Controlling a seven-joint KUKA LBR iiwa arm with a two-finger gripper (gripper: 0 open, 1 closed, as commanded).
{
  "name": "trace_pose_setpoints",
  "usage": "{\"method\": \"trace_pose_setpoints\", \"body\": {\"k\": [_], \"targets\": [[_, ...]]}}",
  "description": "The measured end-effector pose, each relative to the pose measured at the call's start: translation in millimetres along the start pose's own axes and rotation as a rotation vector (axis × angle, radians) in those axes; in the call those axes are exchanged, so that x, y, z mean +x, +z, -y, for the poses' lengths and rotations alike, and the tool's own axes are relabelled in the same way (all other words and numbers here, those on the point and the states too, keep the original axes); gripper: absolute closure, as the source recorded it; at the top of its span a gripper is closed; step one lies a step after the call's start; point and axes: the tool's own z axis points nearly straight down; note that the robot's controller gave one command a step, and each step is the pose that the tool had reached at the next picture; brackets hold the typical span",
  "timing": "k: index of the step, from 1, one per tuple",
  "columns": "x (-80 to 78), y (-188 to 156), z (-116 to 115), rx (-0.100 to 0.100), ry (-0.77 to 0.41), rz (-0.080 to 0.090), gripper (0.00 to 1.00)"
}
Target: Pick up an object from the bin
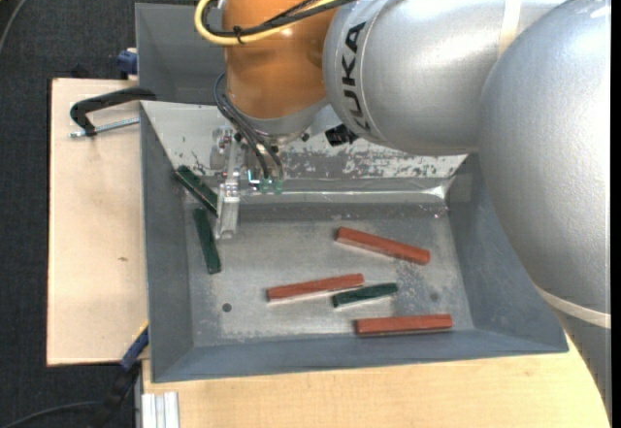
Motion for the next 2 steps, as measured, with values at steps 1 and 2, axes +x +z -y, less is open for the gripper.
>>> {"method": "trace_pose_setpoints", "body": {"k": [1,2], "targets": [[11.5,107.6,37.5,0.001,0.321,0.001,0.0],[21.7,122.3,32.0,-0.003,0.396,0.004,0.0]]}}
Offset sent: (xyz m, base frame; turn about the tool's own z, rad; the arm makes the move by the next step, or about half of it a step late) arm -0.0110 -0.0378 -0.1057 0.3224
